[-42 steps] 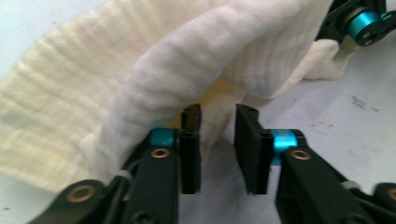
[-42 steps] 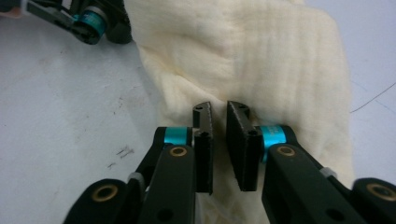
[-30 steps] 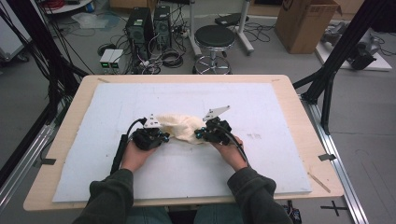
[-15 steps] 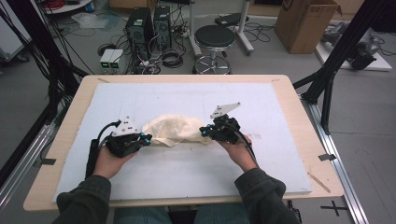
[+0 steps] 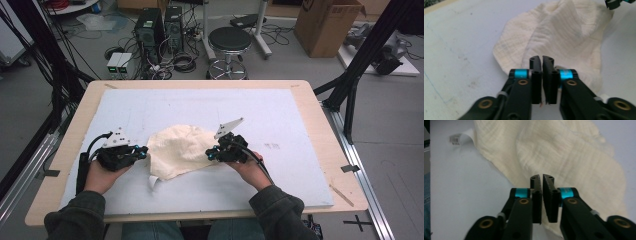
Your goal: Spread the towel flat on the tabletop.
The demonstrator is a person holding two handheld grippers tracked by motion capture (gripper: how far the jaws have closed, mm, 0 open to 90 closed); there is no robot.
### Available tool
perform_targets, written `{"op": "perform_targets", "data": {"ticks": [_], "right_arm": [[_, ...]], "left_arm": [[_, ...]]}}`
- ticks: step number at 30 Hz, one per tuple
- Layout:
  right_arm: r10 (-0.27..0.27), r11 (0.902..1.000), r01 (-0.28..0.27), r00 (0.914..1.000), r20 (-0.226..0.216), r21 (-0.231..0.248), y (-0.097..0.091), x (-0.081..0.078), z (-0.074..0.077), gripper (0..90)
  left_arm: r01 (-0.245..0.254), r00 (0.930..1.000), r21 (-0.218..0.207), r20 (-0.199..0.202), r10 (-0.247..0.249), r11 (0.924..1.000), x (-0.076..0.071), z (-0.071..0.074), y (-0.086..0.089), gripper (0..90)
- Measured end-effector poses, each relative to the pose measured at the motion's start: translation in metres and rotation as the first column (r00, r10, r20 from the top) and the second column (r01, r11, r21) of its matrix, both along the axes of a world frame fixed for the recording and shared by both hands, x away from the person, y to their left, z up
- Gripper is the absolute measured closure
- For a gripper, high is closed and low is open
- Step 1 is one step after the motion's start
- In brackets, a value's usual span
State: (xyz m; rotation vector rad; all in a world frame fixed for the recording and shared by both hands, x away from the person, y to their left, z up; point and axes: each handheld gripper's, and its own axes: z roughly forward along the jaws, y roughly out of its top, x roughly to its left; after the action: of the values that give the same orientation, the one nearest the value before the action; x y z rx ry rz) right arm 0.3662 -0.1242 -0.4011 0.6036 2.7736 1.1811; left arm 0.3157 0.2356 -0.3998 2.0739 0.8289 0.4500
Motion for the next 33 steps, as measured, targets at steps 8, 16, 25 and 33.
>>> {"op": "perform_targets", "data": {"ticks": [8, 16, 25, 33], "right_arm": [[-0.054, 0.9968, 0.051, 0.9975, 0.045, 0.062, -0.025, 0.005, 0.005, 72.9], [-0.094, 0.995, 0.092, 0.9937, 0.06, 0.037, -0.051, 0.01, -0.007, 69.8], [-0.153, 0.9876, 0.152, 0.988, 0.022, 0.04, -0.058, 0.017, -0.038, 66.0], [-0.147, 0.9892, 0.147, 0.9878, 0.052, 0.008, -0.053, 0.017, -0.041, 73.4]], "left_arm": [[-0.014, 0.9986, -0.063, 0.05, 0.017, 0.9979, -0.006, 0.012, 0.005, 65.5], [0.088, 0.9958, -0.108, 0.032, -0.085, 0.9902, -0.018, 0.002, -0.019, 62.5], [0.137, 0.9894, 0.014, -0.051, -0.136, 0.9905, -0.021, -0.028, -0.041, 62.7], [0.12, 0.9887, 0.041, -0.095, -0.116, 0.9919, -0.016, -0.041, -0.035, 63.7]]}}
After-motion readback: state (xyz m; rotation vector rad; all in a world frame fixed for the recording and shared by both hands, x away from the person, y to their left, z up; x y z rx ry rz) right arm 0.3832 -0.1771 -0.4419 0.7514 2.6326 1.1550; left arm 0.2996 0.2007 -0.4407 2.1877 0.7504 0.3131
